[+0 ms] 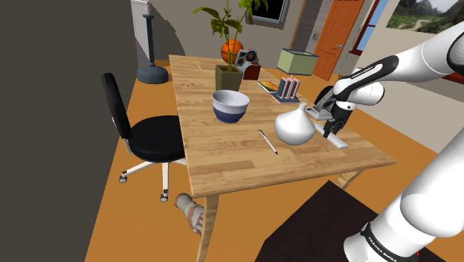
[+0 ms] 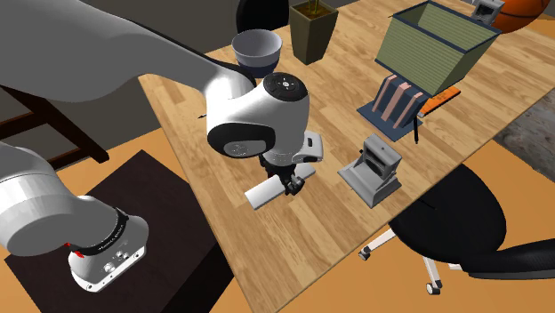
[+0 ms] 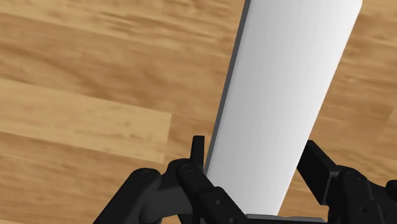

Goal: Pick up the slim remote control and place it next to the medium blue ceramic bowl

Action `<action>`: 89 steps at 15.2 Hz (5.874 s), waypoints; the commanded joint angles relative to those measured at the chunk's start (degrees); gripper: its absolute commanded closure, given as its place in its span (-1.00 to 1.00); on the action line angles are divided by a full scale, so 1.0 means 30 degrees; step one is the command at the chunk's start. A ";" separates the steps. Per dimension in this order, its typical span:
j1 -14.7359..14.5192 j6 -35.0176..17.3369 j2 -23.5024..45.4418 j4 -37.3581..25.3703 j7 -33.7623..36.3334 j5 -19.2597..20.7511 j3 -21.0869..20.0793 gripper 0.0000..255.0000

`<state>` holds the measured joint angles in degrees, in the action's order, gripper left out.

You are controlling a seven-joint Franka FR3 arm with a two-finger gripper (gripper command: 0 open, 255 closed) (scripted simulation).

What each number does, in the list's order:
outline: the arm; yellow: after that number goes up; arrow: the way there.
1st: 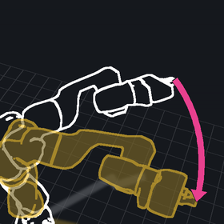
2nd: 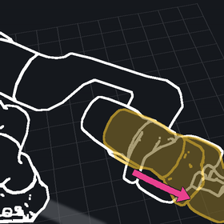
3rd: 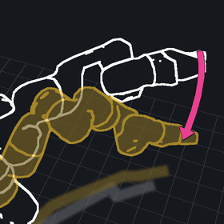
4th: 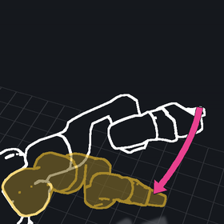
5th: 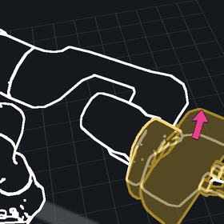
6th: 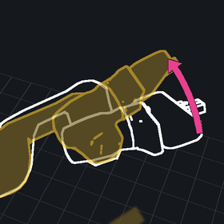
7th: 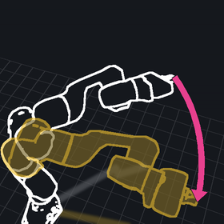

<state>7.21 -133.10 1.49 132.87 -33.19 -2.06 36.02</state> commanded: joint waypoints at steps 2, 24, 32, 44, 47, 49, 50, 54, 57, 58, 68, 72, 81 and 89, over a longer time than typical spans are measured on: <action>-0.0002 0.0002 0.0006 0.0003 -0.0005 0.0002 -0.0003 1.00; -0.0021 0.5197 -0.3184 -0.2562 0.1677 0.2174 -0.0394 1.00; -0.0039 0.7275 -0.3876 -0.4042 0.1958 0.2479 -0.0637 1.00; -0.0779 0.9127 -0.4806 -0.4973 0.4117 0.2625 -0.2109 1.00; -0.1327 0.9082 -0.4988 -0.4692 0.5550 0.2500 -0.3025 1.00; -0.1703 0.9051 -0.4998 -0.4610 0.6468 0.2362 -0.3615 1.00; -0.1894 0.9036 -0.4972 -0.4601 0.6917 0.2281 -0.3903 1.00; -0.2684 0.8981 -0.4663 -0.4778 0.8651 0.1900 -0.5000 1.00; -0.3276 0.8954 -0.4228 -0.5136 0.9888 0.1578 -0.5780 1.00; -0.3472 0.8950 -0.4047 -0.5298 1.0289 0.1467 -0.6032 1.00; -0.5369 0.9152 -0.1329 -0.8145 1.4038 0.0471 -0.8262 1.00; -0.6089 0.9432 0.0186 -0.9943 1.5418 0.0186 -0.8995 1.00; -0.7630 1.0800 0.4554 -1.5724 1.8293 -0.0159 -1.0301 1.00; -0.8468 1.1470 0.7679 -1.9553 1.9709 -0.0208 -1.0807 1.00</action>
<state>-18.06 -98.06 24.43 73.75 25.75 -2.70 3.65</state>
